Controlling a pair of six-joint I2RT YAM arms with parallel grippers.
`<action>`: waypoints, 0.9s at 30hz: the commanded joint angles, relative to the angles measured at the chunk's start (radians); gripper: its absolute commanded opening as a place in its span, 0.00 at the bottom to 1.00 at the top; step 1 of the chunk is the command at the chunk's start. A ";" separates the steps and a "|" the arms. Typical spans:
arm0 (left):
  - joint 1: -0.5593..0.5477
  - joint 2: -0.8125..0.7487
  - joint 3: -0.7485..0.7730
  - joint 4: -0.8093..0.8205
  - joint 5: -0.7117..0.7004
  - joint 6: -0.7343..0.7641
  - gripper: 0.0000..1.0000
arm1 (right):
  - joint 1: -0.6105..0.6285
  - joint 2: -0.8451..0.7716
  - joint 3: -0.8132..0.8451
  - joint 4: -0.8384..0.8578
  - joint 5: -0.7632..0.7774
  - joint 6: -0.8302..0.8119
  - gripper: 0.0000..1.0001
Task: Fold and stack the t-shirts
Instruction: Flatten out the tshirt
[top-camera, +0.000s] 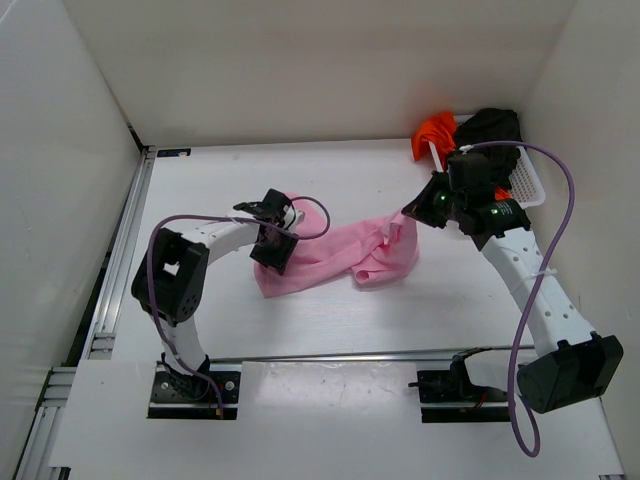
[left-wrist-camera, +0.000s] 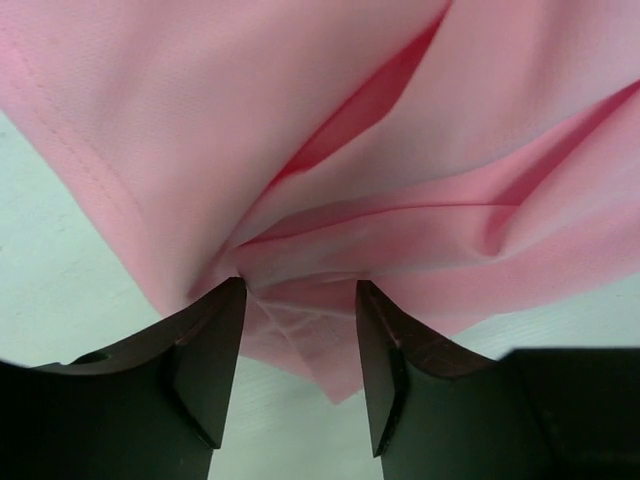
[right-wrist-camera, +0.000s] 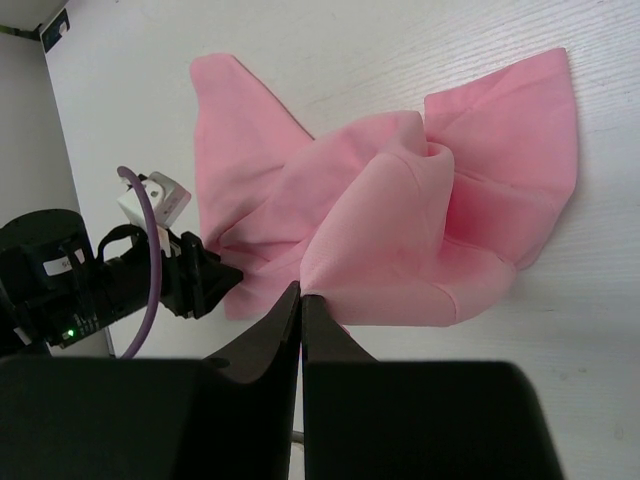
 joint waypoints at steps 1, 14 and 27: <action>0.008 -0.039 0.031 0.003 -0.038 0.000 0.60 | 0.005 -0.018 0.006 0.033 0.009 -0.009 0.00; 0.008 -0.002 0.049 0.013 0.025 0.000 0.44 | 0.005 -0.018 0.015 0.024 0.018 -0.018 0.00; 0.028 0.043 0.080 -0.006 -0.043 0.000 0.54 | 0.005 -0.018 0.025 0.024 0.028 -0.027 0.00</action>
